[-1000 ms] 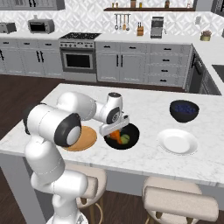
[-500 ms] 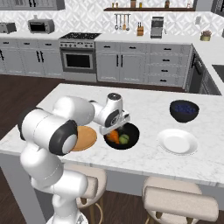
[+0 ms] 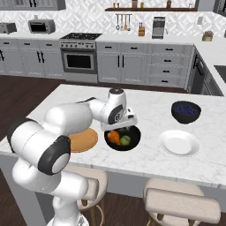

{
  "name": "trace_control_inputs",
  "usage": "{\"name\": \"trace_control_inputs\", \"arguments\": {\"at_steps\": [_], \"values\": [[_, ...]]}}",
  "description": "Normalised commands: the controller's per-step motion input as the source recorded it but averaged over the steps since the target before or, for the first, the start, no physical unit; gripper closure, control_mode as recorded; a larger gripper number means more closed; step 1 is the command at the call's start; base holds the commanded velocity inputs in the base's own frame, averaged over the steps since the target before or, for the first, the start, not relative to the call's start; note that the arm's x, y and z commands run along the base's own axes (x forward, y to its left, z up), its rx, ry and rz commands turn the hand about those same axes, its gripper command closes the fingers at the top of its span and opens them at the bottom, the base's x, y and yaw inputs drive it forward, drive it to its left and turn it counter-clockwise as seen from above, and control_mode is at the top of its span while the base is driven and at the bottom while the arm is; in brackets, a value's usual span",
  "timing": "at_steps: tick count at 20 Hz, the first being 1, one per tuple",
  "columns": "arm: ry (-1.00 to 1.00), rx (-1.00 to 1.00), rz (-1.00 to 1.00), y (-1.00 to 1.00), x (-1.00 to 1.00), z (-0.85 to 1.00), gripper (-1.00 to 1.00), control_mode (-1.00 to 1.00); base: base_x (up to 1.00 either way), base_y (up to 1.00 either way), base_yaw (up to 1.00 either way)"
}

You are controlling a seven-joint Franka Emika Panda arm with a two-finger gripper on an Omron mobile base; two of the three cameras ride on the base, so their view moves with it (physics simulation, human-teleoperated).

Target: Pick the chicken drumstick and lime from their plates and place them in the bowl. Then put the bowl in the fridge.

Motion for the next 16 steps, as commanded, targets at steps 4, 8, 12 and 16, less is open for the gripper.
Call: {"name": "trace_control_inputs", "arguments": {"at_steps": [4, 8, 12, 16], "values": [[0.13, 0.15, -0.64, -0.46, -0.58, 0.04, -1.00, -1.00, 0.00, 0.00, 0.00], [0.04, 0.05, -0.65, -0.43, -0.45, -0.05, -1.00, -1.00, 0.00, 0.00, 0.00], [0.00, 0.15, -0.61, -0.43, -0.25, -0.03, -1.00, -1.00, 0.00, 0.00, 0.00], [-0.12, 0.23, -0.41, -0.11, -0.01, -0.31, -1.00, -1.00, 0.00, 0.00, 0.00]]}}
